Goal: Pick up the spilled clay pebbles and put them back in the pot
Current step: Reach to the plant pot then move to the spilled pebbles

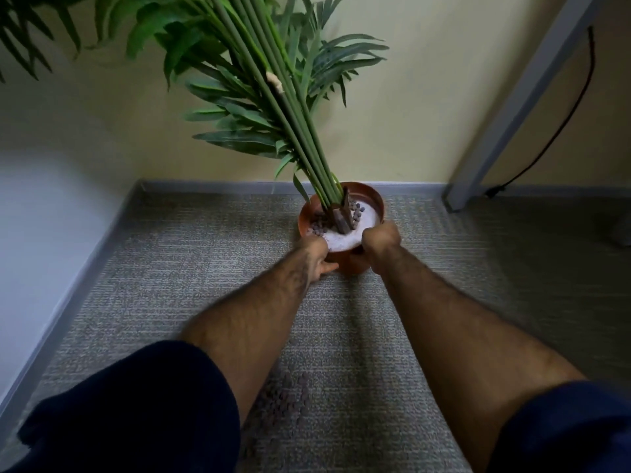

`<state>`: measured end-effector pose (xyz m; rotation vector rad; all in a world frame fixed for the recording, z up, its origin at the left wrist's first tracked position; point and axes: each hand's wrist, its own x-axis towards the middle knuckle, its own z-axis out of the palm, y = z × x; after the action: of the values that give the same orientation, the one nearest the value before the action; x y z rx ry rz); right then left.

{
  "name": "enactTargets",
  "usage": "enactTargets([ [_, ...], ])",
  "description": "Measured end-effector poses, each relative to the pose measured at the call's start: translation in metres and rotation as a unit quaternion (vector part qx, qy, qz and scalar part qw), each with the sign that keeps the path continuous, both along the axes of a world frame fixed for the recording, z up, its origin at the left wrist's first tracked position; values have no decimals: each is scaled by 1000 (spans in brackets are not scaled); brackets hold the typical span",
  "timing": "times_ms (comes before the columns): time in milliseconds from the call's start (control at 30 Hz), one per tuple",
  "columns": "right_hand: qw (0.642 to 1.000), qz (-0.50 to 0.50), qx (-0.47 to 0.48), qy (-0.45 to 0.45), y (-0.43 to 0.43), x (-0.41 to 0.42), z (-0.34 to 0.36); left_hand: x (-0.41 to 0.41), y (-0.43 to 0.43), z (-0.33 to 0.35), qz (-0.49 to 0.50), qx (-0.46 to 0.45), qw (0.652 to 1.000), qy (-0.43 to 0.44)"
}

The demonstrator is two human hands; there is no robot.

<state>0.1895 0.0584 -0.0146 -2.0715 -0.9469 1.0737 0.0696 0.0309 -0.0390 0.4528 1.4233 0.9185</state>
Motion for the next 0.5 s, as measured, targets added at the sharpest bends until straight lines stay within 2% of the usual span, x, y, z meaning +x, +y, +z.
enactTargets([
  [133,998,-28,-20,45,-1,-4,-1,-2,-3,-2,60,19,998,-16],
  [333,988,-52,-25,145,-9,-21,-4,-22,-6,-6,80,7,995,54],
  [500,975,-43,-12,220,-28,-55,-9,-58,-23,-4,90,15,993,76],
])
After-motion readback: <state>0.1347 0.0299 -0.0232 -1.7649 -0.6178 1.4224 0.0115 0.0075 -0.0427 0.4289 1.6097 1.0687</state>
